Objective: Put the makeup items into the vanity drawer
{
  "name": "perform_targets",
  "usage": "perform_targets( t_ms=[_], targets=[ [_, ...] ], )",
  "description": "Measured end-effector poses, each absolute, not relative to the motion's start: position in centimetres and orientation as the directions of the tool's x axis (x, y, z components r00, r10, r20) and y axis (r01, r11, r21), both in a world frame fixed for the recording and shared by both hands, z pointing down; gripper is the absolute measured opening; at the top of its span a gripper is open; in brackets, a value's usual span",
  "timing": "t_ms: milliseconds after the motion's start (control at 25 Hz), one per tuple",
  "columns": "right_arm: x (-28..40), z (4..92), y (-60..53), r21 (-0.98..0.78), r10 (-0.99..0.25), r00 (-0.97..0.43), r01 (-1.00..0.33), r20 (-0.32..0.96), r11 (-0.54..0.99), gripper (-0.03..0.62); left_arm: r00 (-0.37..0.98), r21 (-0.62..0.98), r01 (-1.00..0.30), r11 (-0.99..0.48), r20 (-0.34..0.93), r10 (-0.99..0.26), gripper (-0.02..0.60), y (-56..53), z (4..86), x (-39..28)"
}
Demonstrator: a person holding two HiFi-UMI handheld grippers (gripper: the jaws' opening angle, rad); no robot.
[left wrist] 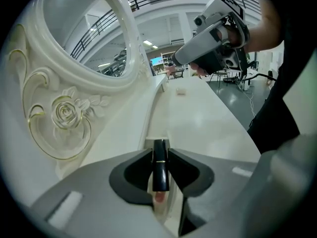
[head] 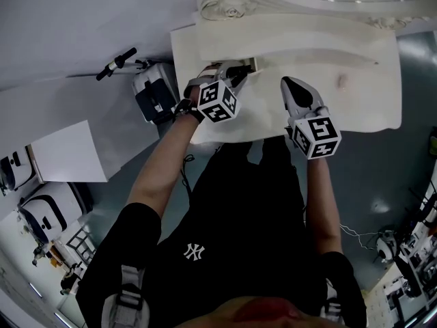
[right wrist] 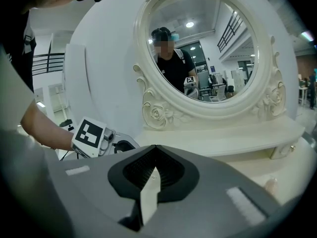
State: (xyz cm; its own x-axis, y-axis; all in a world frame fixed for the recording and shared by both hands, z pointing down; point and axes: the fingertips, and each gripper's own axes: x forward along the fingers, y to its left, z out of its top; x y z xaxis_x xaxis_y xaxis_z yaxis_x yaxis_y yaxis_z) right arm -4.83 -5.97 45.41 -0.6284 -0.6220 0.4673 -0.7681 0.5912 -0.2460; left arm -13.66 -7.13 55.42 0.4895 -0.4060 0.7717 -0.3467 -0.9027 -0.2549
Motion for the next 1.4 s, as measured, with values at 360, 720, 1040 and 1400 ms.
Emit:
perform_targets(
  t_ms=[360, 720, 1040, 1400],
  targets=[
    [-4.6, 45.2, -5.7, -0.247, -0.637, -0.620, -0.778, 0.458, 0.578, 0.024, 0.510, -0.247, -0.378, -0.892, 0.749, -0.423, 0.109, -6.9, 54.4, -13.4],
    [-1.2, 44.7, -5.4, -0.250, -0.677, -0.585, -0.808, 0.446, 0.533, 0.024, 0.576, -0.236, -0.381, -0.894, 0.695, -0.430, 0.092, -6.3, 51.8, -8.0],
    [4.5, 44.5, -5.2, -0.249, -0.725, -0.526, -0.850, 0.445, 0.464, 0.024, 0.652, -0.176, -0.364, -0.915, 0.653, -0.385, 0.084, -6.3, 50.6, -0.1],
    [12.9, 45.5, -5.5, -0.265, -0.765, -0.453, -0.891, 0.457, 0.369, 0.024, 0.714, -0.026, -0.429, -0.903, 0.603, -0.356, 0.084, -7.4, 51.2, 10.1]
  ],
)
